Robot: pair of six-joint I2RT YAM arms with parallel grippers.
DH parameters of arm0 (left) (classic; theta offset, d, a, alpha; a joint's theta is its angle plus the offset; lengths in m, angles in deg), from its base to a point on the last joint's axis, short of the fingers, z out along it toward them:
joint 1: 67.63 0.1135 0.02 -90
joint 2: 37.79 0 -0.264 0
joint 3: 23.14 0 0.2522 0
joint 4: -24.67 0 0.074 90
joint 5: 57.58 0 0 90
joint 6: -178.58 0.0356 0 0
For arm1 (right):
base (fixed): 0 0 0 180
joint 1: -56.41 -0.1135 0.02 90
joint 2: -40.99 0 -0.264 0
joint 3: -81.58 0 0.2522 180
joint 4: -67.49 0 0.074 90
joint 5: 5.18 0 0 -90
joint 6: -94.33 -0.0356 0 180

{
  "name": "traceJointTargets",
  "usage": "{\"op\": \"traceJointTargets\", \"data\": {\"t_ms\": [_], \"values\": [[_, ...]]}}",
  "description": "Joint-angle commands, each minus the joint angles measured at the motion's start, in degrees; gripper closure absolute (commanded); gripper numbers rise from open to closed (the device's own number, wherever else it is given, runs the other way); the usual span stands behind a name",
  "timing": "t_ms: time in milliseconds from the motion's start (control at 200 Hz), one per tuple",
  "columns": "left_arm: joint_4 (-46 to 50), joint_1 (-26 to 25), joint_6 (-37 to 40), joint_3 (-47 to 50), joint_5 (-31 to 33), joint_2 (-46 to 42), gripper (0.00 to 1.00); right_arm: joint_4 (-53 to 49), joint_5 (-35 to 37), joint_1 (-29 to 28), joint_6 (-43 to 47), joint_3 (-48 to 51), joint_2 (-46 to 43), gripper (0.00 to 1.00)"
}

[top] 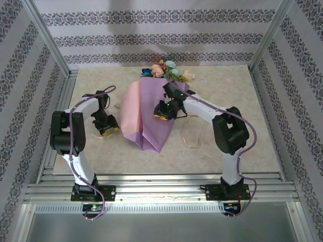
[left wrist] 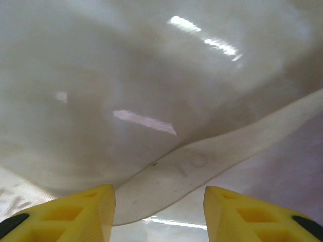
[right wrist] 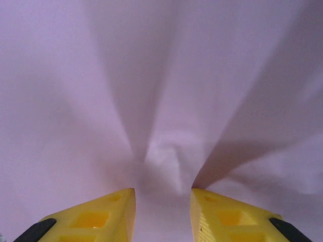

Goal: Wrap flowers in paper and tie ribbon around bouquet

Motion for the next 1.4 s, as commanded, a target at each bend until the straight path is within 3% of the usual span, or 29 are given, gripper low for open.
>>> {"op": "traceJointTargets", "data": {"t_ms": [0,125,245,440,704,854,1139,1399], "values": [[-9.4,-3.8,-5.8,1.6,-5.1,-6.6,0.52,0.1,2.1,1.0,-1.3,0.7,-1.8,0.65],[-11.9,-6.1,-11.2,0.1,-10.8,-5.0,0.55,3.6,3.6,2.7,-1.1,7.2,-6.2,0.65],[-11.2,-8.1,-12.0,-1.1,-9.8,-4.7,0.58,4.8,3.5,2.8,0.6,9.7,-9.9,0.60],[-12.6,-8.3,-13.6,-1.1,-12.1,-4.3,0.58,-0.8,10.2,-4.8,12.6,8.5,-15.3,0.49],[-18.1,-8.4,-18.0,2.0,-16.1,-4.8,0.60,-9.0,19.0,-16.0,20.8,-0.1,-9.0,0.42],[-18.7,-8.5,-18.2,2.1,-16.4,-4.6,0.62,-14.2,24.2,-17.8,20.9,-6.2,-3.7,0.42],[-19.7,-8.5,-18.7,2.3,-17.4,-4.1,0.64,-17.5,28.1,-18.1,20.3,-12.3,2.3,0.53],[-21.0,-9.0,-19.3,2.2,-19.1,-3.4,0.64,-16.9,33.0,-18.3,18.1,-7.5,-3.0,0.87]]}}
